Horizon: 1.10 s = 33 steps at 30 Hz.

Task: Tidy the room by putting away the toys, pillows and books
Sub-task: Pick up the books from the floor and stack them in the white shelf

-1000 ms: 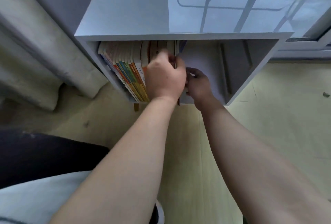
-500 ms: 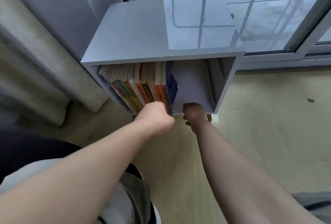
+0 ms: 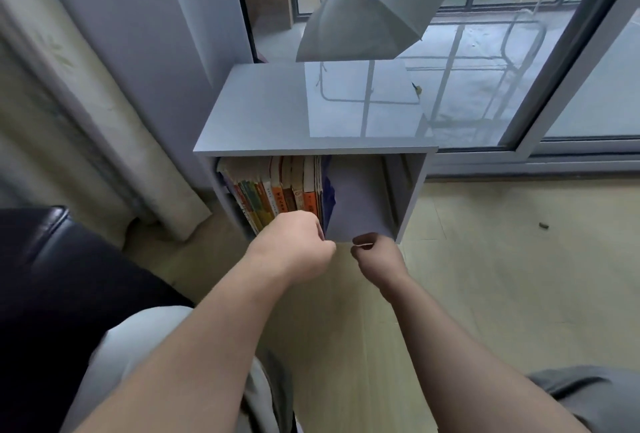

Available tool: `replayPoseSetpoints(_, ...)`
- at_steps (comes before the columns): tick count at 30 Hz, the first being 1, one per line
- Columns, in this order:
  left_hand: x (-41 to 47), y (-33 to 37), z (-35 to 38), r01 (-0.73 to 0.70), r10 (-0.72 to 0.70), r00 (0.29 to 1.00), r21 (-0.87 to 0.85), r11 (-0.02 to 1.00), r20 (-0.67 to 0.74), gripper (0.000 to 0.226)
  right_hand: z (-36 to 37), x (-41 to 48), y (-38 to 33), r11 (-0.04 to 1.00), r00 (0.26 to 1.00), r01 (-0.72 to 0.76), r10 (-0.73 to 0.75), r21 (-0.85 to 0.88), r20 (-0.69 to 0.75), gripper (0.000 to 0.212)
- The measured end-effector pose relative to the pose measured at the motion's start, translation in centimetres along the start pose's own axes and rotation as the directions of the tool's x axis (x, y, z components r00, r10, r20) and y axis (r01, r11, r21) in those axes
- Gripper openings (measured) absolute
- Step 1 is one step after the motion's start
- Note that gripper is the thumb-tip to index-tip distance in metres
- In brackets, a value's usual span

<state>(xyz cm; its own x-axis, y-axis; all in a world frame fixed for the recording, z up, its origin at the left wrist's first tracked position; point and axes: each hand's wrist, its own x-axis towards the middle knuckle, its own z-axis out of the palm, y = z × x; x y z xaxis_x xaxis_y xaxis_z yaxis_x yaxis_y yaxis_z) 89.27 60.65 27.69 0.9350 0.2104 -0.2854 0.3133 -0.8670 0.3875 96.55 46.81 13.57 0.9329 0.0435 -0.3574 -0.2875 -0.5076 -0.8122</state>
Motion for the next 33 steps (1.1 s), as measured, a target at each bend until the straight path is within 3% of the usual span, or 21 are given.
replayPoseSetpoints(7, 1.6, -2.3, -4.4, -0.021, 0.020, 0.999, -0.045, 0.999, -0.031, 0.025, 0.9, 1.4, -4.2, 0.996, 0.995, 0.072, -0.075, -0.048, -0.067, 0.028)
replayPoseSetpoints(11, 3.4, -3.8, -5.3, -0.043, 0.043, 0.999, -0.076, 0.996, -0.002, 0.018, 2.2, 2.9, -6.6, 0.995, 0.995, 0.067, -0.071, -0.069, -0.069, 0.024)
replayPoseSetpoints(19, 9.4, -5.1, -2.8, -0.161, 0.163, 0.986, 0.063, 0.985, -0.039, 0.063, 3.8, 6.4, -9.9, 0.977, 0.998, -0.030, 0.041, 0.213, -0.046, 0.029)
replayPoseSetpoints(24, 12.4, -5.5, -1.4, -0.160, 0.155, 0.986, 0.095, 0.983, 0.056, 0.069, 3.9, 8.0, -9.7, 0.987, 0.998, -0.055, 0.056, 0.151, -0.001, 0.024)
replayPoseSetpoints(27, 13.4, -4.6, -0.1, -0.207, 0.190, 0.974, 0.129, 0.970, 0.126, 0.085, 3.8, 8.3, -9.1, 0.986, 0.997, -0.082, 0.079, 0.143, 0.023, 0.029)
replayPoseSetpoints(31, 14.7, -3.7, 0.4, -0.196, 0.172, 0.974, 0.168, 0.966, 0.149, 0.063, 3.7, 8.6, -9.1, 0.951, 0.991, -0.124, 0.106, 0.283, 0.079, 0.029)
replayPoseSetpoints(33, 15.2, -3.5, 0.3, -0.183, 0.166, 0.979, 0.152, 0.971, 0.118, 0.063, 3.6, 8.7, -9.1, 0.945, 0.991, -0.118, 0.091, 0.304, 0.101, 0.024)
